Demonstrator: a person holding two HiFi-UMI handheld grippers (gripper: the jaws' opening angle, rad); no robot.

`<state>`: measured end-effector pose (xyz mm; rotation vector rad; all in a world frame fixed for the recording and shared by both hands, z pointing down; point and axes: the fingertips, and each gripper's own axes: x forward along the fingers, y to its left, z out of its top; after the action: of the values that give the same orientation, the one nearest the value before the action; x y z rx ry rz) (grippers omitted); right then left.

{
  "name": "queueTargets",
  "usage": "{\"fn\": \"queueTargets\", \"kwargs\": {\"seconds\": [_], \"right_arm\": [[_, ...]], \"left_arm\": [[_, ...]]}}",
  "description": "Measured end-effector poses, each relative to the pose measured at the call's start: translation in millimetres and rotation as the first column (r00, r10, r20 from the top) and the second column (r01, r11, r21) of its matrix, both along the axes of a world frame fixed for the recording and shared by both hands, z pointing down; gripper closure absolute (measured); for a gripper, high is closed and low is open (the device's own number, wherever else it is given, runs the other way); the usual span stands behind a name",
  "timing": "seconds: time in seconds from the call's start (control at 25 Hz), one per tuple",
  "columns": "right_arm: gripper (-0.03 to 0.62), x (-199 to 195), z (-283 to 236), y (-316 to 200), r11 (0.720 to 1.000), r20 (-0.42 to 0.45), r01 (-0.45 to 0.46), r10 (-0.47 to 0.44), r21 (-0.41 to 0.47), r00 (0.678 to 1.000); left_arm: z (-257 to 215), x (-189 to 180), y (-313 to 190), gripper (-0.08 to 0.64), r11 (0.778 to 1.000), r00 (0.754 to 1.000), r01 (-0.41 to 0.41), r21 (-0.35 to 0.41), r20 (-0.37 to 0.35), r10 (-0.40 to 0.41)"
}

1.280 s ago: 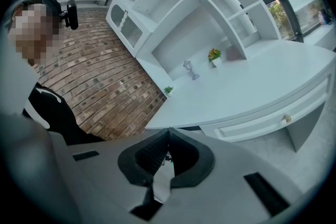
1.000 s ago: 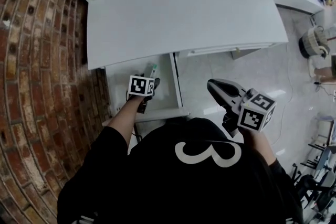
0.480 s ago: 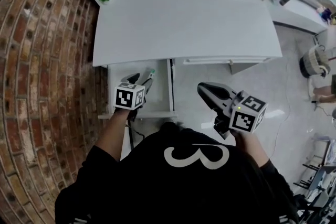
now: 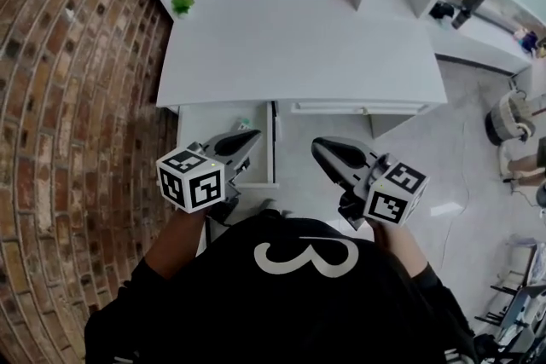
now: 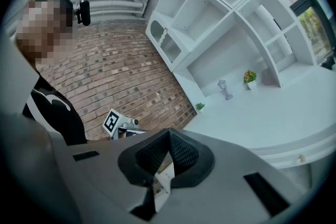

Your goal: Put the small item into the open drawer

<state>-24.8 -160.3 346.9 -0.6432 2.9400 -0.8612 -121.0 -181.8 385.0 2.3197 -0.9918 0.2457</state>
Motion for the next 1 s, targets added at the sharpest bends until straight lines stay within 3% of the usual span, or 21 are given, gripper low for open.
{"fn": "queueTargets", "kwargs": {"seconds": [0.16, 0.52, 0.68, 1.0], "right_arm": [[0.583, 5, -26, 16, 0.998, 0.070, 0.018, -0.022, 0.059, 0.997], [0.584, 12, -62, 56, 0.980, 0.083, 0.063, -0.080, 0.191, 0.993], [0.584, 16, -65, 65, 0.976, 0.071, 0.066, -0.083, 0.209, 0.994], [0.584, 15, -60, 75, 0.974, 0.065, 0.085, -0.100, 0.208, 0.993]], "left_arm": [[-50, 30, 30, 0.555, 0.993, 0.993, -0.070, 0.095, -0.085, 0.078], [-107, 54, 77, 0.555, 0.966, 0.989, -0.090, 0.242, -0.090, 0.115], [-104, 55, 86, 0.555, 0.962, 0.995, -0.070, 0.263, -0.053, 0.087], [-106, 55, 91, 0.555, 0.965, 0.995, -0.049, 0.259, -0.069, 0.069]]}}
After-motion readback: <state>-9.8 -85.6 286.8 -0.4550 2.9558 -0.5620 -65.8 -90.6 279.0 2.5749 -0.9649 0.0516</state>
